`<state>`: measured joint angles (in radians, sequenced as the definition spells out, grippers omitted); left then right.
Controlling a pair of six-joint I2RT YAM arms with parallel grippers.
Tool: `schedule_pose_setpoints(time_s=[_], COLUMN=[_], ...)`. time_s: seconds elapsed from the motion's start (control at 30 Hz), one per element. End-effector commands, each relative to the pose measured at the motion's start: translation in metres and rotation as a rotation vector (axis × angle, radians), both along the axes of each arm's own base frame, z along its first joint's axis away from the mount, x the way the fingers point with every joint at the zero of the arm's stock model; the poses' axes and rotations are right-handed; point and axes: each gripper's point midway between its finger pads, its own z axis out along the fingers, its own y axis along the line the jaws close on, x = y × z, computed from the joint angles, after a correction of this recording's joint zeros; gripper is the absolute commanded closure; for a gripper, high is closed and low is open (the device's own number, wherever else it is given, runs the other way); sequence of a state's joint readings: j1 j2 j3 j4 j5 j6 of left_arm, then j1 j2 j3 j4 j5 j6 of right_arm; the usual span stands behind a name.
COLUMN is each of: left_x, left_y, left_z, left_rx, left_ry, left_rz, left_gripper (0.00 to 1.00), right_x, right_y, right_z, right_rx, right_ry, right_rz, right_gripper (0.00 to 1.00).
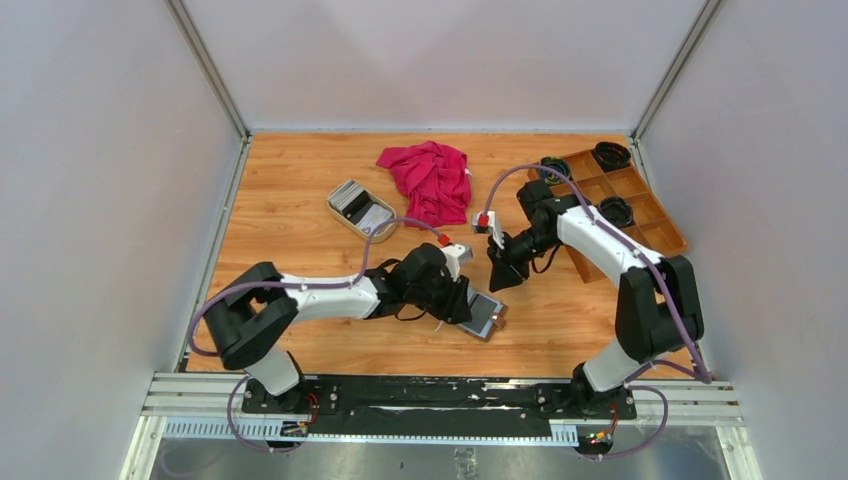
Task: Put the credit cards into the card holder
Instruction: Insert the credit card into the card holder, then move the card holder to the center of the board.
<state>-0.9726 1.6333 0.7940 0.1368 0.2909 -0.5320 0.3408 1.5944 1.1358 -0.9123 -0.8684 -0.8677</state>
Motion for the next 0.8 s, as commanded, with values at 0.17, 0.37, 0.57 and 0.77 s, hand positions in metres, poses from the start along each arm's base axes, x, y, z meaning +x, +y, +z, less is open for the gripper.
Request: schedule_pose_setpoints(time_s=[0.17,0.37,0.57,0.77], left_x=[0.038,0.056,0.049,0.032], left_y=[0.039,0.086,0.096,0.072], left_z=[0.108,0.137,0.125,0.083], left_rx=[-0.146,-0.173,-0.207,-0.171], left_ry=[-0.403,-0.529,-0.484,-0.344], left_rz=[0.181,0.361,0.349,0.216], left_gripper=[0.55,0.04,0.0,0.19], right_x=[-0.018,-0.051,-0.066,-0.087], right_y=[0.002,0.008,-0.009,-0.015], right_z=[0.047,0.027,0.0,-0.02], right_rx=[0.193,0.333,0.236,0.232], right_ry=[-0.346,-0.385,-0.432,-0.49], right_rz=[0.113,0.287,0.4,0.537], right_gripper=[0.62,0.5,0.51,0.53])
